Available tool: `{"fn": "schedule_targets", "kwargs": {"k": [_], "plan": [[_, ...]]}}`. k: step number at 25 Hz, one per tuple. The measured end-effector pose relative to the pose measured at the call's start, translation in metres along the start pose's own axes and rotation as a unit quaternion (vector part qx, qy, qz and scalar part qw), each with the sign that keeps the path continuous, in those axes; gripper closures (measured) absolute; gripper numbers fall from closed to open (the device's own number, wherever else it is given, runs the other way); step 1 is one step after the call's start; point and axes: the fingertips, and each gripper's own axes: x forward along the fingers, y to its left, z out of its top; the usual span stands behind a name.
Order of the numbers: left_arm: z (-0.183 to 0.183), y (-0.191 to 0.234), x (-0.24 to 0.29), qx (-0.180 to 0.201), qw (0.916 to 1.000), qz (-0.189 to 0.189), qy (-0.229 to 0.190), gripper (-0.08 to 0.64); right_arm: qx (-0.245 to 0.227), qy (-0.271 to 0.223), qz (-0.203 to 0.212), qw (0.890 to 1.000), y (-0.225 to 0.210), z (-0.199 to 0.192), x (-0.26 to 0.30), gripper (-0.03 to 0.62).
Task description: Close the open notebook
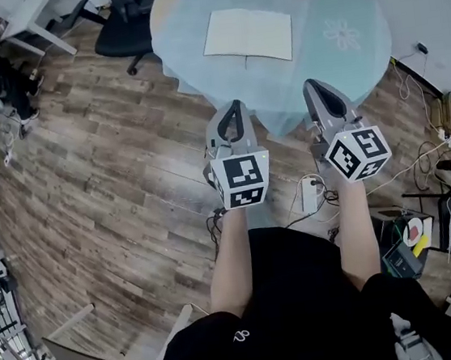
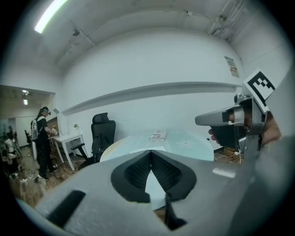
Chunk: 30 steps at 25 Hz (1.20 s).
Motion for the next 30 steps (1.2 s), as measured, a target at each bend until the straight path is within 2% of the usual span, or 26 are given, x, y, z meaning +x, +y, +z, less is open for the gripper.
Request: {"fn": "schedule_targets", "kwargs": {"k": [3,6,12,17,20,25,30], "plan": [[-0.003,0.025,0.052,0.005,0.9995,-0.027,0.014,0.571,0.001,0.016,-0.015,1.000,-0.016,0.003,0.054,0.586],[-0.017,0.037,0.092,0.018,0.9981,-0.047,0.036,0.561,-0.005,0.040,-0.032,0.999,-0.033,-0.001,0.083,0.586],[-0.056,0.033,0.138,0.045,0.9914,-0.084,0.090,0.544,0.005,0.080,-0.078,0.994,-0.080,-0.022,0.095,0.586],[-0.072,0.024,0.170,0.102,0.9819,-0.109,0.116,0.513,0.013,0.082,-0.077,0.994,-0.093,-0.026,0.108,0.586],[-0.080,0.018,0.192,0.151,0.9710,-0.129,0.133,0.473,0.025,0.086,-0.080,0.993,-0.104,-0.032,0.108,0.586],[-0.098,0.004,0.225,0.238,0.9437,-0.164,0.161,0.419,0.039,0.092,-0.098,0.990,-0.126,-0.041,0.100,0.586],[-0.112,-0.008,0.255,0.299,0.9186,-0.185,0.181,0.390,0.049,0.099,-0.117,0.987,-0.148,-0.049,0.088,0.586]]}}
